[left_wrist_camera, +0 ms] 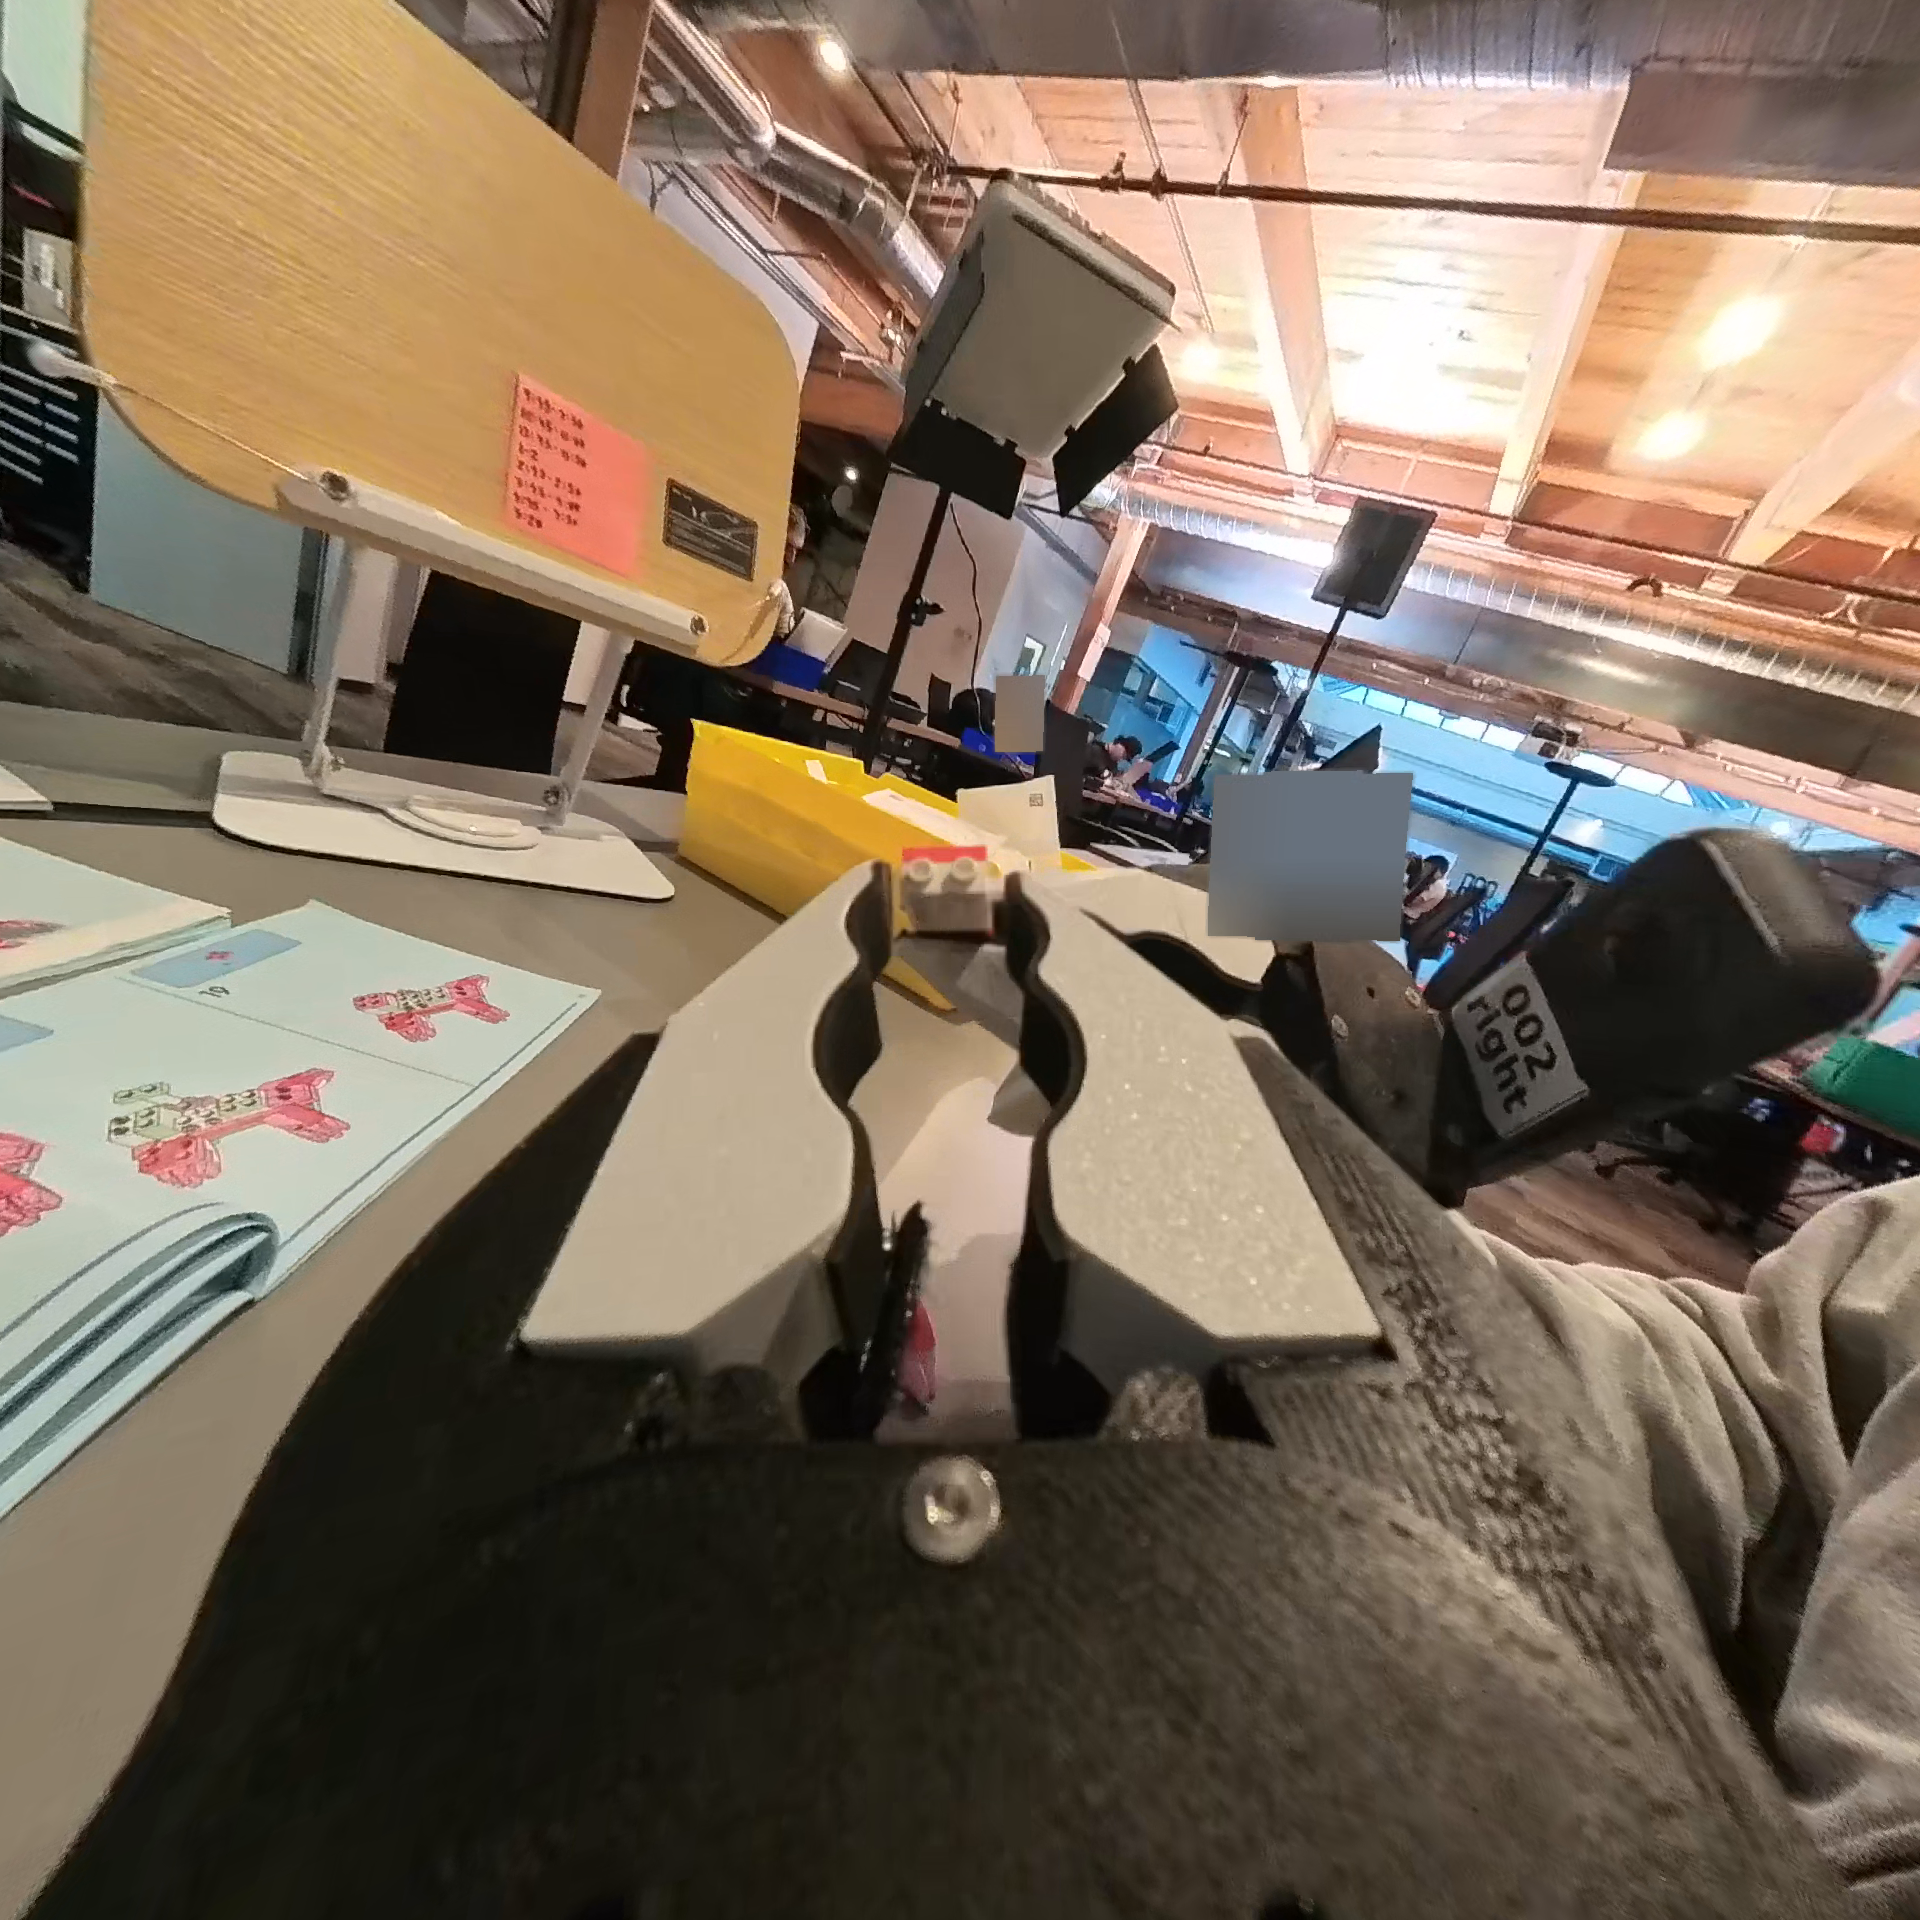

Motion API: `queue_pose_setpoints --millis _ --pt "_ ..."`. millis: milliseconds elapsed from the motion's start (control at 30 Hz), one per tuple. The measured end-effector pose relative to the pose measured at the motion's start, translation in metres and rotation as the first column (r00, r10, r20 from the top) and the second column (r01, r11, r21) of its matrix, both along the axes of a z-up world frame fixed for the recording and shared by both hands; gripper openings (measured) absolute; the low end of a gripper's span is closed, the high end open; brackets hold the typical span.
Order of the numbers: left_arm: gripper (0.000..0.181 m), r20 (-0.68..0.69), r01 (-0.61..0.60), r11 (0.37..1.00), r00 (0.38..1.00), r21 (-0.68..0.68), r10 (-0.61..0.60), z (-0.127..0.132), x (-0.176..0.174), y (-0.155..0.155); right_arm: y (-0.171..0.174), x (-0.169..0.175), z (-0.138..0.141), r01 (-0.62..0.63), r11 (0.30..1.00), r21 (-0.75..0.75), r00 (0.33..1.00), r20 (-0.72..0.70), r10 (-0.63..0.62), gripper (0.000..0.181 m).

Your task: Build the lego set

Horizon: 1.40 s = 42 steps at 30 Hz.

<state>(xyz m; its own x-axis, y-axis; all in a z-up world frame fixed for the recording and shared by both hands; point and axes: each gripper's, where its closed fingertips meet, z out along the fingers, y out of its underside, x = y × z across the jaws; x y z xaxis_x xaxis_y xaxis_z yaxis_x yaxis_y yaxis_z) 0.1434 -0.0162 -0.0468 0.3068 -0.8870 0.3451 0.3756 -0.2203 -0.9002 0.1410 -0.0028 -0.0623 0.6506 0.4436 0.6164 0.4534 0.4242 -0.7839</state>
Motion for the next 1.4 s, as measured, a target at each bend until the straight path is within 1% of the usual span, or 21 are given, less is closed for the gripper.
queue_pose_setpoints --millis 67,100,200,300,433,600,667,700,833,1100,1200,1267,1400 --pt "0.022 0.019 -0.009 1.000 1.000 0.001 0.009 0.002 -0.003 0.002 0.000 -0.002 -0.001 -0.006 1.000 -0.010 1.000 0.001 0.006 0.004" --pt "0.017 0.015 -0.008 1.000 1.000 -0.001 0.008 0.001 -0.003 0.002 0.000 -0.003 -0.002 -0.011 1.000 -0.017 1.000 -0.002 0.011 0.005" --pt "0.016 -0.001 -0.005 1.000 1.000 0.001 0.005 -0.001 -0.003 0.001 0.000 -0.003 -0.003 -0.016 0.999 -0.028 1.000 -0.007 0.016 0.004" --pt "0.022 -0.003 -0.003 1.000 1.000 -0.005 0.003 -0.003 -0.002 0.001 0.000 -0.003 -0.002 -0.021 0.999 -0.032 1.000 -0.021 0.020 0.004" --pt "0.016 -0.002 0.004 1.000 1.000 0.001 -0.004 -0.003 -0.001 0.000 0.000 -0.002 -0.002 -0.023 0.999 -0.034 1.000 -0.022 0.022 0.004" --pt "0.015 -0.056 -0.005 1.000 0.998 0.026 0.007 -0.004 0.000 -0.002 -0.001 -0.003 -0.002 -0.029 0.999 -0.025 0.999 -0.025 0.028 0.005" --pt "0.015 -0.100 -0.005 0.999 0.995 0.045 0.009 -0.007 0.004 -0.003 0.001 -0.004 -0.005 -0.030 0.999 -0.038 0.999 -0.020 0.029 0.011" --pt "0.015 -0.103 0.001 0.999 0.995 0.043 0.004 -0.008 0.005 -0.004 0.002 -0.004 -0.006 -0.025 0.999 -0.043 1.000 -0.015 0.024 0.010" --pt "0.015 -0.070 0.011 1.000 0.997 0.006 -0.010 -0.010 0.005 -0.002 0.004 -0.003 -0.008 -0.015 0.998 -0.069 1.000 -0.001 0.015 0.006" --pt "0.022 -0.057 -0.007 0.999 0.998 0.035 0.009 -0.008 0.003 -0.002 0.001 -0.004 -0.007 -0.033 0.995 -0.094 0.999 -0.014 0.031 0.006" --pt "0.021 -0.060 0.012 1.000 0.998 0.019 -0.011 -0.010 0.005 -0.002 0.000 -0.005 -0.006 -0.032 0.996 -0.084 0.999 -0.007 0.031 0.006" --pt "0.017 -0.059 0.025 1.000 0.998 0.018 -0.023 -0.010 0.007 -0.004 0.000 -0.006 -0.007 -0.030 0.997 -0.078 1.000 0.002 0.030 0.006" --pt "0.016 -0.093 0.014 1.000 0.996 0.023 -0.012 -0.013 0.008 -0.003 0.001 -0.006 -0.009 -0.035 0.996 -0.086 0.999 0.006 0.036 0.006"
